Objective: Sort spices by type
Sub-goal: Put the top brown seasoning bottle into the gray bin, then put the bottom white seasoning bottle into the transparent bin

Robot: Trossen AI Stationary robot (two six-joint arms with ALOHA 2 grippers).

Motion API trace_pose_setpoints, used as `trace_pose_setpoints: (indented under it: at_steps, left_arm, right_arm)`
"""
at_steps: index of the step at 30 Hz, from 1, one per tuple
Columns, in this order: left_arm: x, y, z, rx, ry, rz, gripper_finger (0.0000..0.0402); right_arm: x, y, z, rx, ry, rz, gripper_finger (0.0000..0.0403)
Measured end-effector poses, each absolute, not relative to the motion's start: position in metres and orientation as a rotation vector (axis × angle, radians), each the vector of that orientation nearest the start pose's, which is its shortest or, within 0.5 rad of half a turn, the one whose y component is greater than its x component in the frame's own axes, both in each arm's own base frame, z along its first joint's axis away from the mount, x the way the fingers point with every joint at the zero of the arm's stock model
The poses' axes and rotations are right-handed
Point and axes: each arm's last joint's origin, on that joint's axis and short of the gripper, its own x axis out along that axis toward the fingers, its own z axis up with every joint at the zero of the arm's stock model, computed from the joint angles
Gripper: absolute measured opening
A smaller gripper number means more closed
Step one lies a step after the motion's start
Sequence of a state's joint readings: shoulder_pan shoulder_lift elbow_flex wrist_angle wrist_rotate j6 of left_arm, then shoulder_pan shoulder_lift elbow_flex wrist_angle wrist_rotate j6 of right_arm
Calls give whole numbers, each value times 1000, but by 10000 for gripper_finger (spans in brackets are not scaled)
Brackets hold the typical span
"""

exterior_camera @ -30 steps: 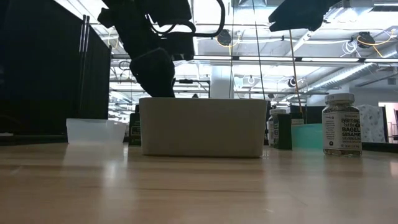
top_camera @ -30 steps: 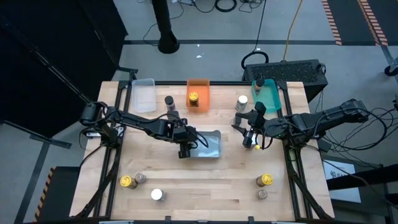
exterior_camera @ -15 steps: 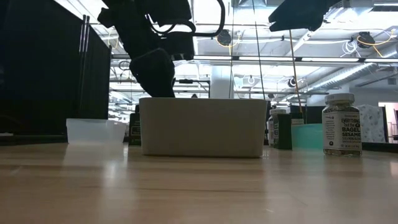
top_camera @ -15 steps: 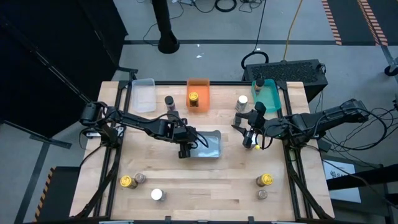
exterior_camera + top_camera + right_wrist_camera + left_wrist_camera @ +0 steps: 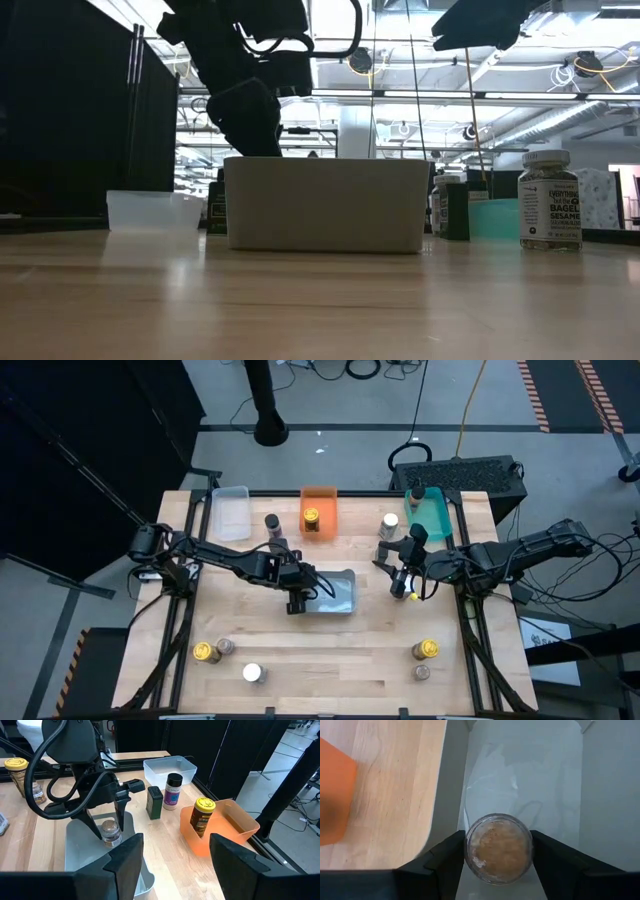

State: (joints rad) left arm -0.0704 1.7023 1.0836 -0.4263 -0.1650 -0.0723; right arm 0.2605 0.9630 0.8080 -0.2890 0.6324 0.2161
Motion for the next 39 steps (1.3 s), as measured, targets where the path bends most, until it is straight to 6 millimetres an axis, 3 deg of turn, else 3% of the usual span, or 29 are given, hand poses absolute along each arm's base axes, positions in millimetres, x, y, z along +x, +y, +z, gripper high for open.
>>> trace_pose_setpoints:
  at_steps: [7, 13, 20, 25, 29, 39]
  left_arm:
    - [337, -18, 189, 75, 1025, 154, 286]
    - [338, -17, 191, 49, 1006, 168, 297]
    - [332, -17, 224, 109, 950, 131, 297]
    - [307, -22, 258, 94, 906, 125, 297]
    - [286, -38, 276, 26, 902, 88, 297]
    - [234, -90, 275, -124, 1186, -11, 297]
  right_arm:
    - [200, 36, 302, 22, 360, -408, 210]
    - [200, 36, 302, 22, 360, -408, 210]
    - [200, 36, 302, 25, 359, -408, 210]
    - [201, 36, 302, 25, 359, -408, 210]
    - [201, 36, 303, 25, 354, -415, 210]
    - [202, 35, 305, 60, 317, -434, 210]
